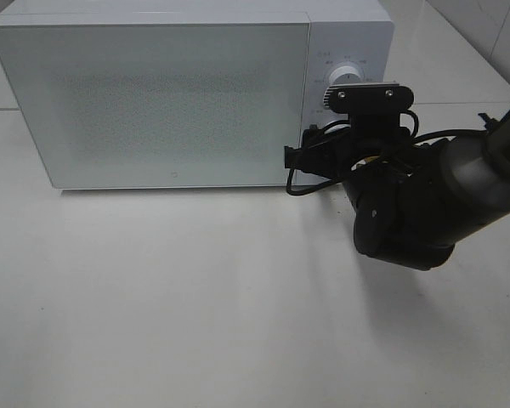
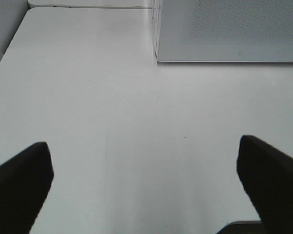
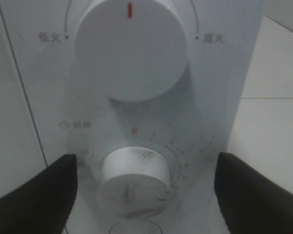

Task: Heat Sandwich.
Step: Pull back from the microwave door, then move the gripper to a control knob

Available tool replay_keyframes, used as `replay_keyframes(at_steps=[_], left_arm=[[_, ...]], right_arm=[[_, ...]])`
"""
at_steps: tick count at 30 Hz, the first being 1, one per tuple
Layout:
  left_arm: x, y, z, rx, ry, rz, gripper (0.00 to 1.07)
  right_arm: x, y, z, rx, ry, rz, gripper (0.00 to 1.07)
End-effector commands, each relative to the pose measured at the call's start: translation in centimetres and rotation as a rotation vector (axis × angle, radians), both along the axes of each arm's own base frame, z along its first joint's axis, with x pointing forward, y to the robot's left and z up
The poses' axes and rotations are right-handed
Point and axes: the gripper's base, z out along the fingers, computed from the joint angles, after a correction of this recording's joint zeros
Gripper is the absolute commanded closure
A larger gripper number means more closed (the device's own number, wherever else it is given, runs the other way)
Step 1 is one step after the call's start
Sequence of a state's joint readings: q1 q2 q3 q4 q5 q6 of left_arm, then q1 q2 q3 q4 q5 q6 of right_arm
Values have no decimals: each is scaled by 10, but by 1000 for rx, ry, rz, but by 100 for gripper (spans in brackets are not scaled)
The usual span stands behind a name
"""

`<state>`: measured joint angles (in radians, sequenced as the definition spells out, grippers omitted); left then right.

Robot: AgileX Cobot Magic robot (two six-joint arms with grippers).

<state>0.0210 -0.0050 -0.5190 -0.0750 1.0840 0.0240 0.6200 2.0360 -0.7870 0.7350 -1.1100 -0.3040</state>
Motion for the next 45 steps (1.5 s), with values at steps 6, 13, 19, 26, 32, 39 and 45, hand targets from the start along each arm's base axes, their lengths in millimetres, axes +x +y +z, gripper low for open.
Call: replay_keyframes(at_steps=[6, 13, 19, 26, 32, 39, 45], left_arm=[[-3, -1, 0, -5, -33, -1, 9], [-3, -1, 0, -5, -33, -1, 9], [-3, -1, 0, -5, -33, -1, 9], [-3, -1, 0, -5, -33, -1, 9], [-3, -1, 0, -5, -33, -1, 9], [-3, -1, 0, -5, -33, -1, 9], [-3, -1, 0, -5, -33, -1, 9]], right_arm=[[3, 1, 2, 8, -6, 8, 34], [2, 1, -3, 30, 10, 1, 66], [2, 1, -3, 30, 6, 0, 90], [2, 1, -3, 31, 6, -3, 94], [3, 0, -2, 31, -2, -5, 92], [3, -1, 1, 72, -33, -23, 92], [4, -1, 3, 210, -55, -58, 93]])
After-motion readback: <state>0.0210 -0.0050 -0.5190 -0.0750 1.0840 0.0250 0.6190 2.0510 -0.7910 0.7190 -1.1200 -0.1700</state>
